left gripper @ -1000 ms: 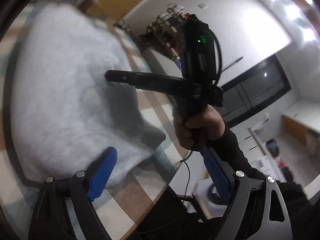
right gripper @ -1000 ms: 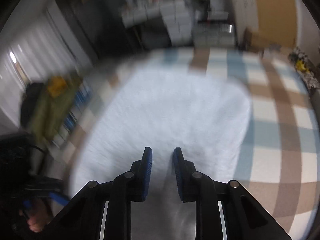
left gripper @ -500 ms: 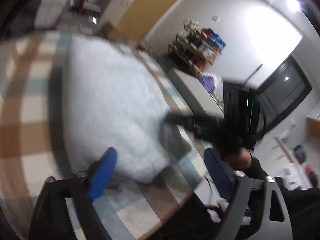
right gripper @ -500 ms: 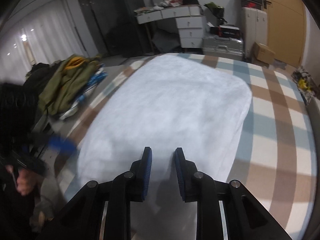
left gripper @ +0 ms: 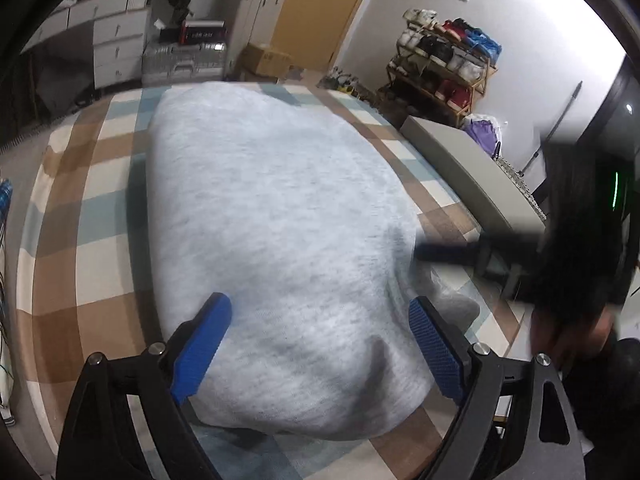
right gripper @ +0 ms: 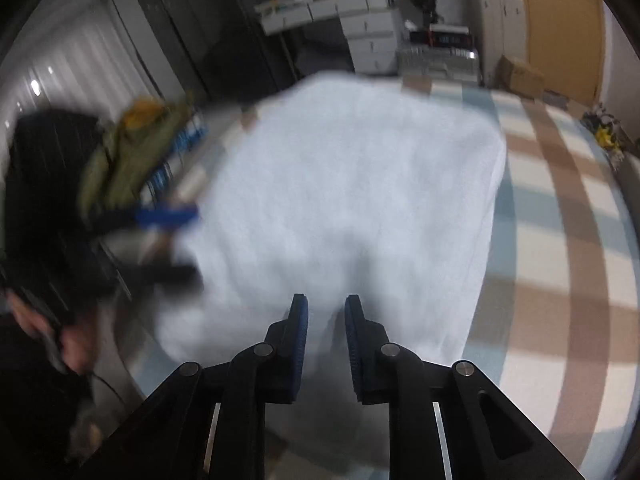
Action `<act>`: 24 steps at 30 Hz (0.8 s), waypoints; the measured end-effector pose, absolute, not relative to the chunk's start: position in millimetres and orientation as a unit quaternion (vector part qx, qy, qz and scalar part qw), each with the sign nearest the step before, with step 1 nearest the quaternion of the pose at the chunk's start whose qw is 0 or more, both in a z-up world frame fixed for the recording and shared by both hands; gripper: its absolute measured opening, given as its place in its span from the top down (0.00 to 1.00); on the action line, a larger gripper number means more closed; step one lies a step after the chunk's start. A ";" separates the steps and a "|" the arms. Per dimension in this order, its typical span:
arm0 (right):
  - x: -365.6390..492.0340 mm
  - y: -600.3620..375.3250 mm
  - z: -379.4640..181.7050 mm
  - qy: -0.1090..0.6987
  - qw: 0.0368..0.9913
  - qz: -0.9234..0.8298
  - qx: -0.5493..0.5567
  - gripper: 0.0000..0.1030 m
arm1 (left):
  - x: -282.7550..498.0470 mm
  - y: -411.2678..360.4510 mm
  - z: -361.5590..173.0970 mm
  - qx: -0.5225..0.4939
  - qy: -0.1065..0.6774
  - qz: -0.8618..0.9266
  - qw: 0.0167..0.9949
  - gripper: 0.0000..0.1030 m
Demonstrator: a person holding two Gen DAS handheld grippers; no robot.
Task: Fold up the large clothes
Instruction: 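Smooth the folded grey sweatshirt bundle with both open grippers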
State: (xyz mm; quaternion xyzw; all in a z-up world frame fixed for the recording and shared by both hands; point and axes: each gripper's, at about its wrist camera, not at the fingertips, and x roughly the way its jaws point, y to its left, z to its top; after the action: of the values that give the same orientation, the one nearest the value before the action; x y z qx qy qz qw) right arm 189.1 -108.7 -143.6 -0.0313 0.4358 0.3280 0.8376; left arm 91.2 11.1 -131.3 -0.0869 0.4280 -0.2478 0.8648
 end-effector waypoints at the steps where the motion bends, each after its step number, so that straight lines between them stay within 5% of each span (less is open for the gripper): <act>1: 201.0 -107.6 -126.8 0.422 0.843 0.332 -0.029 0.80 | 85.7 15.0 -131.8 -0.089 0.424 -0.248 0.866 0.16; 8: 323.3 -12.0 -76.4 0.429 0.832 0.345 -0.074 0.80 | 77.7 8.3 -126.7 -0.064 0.409 -0.238 0.879 0.13; 14: 400.9 73.3 -163.4 0.571 0.746 0.314 -0.134 0.85 | 75.0 0.8 -131.6 -0.023 0.402 -0.211 0.891 0.11; 19: 407.1 68.4 -176.5 0.575 0.750 0.293 -0.147 0.85 | 75.5 5.6 -131.9 -0.034 0.399 -0.236 0.885 0.05; 24: 357.5 12.2 -116.4 0.521 0.782 0.319 -0.122 0.80 | 75.7 9.6 -129.6 -0.042 0.394 -0.240 0.886 0.05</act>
State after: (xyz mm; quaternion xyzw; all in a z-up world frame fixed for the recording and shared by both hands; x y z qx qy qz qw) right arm 357.5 12.2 -116.4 -0.1218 0.5214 0.3190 0.7820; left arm 75.7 9.6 -129.6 -0.0422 0.3941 -0.2396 0.8863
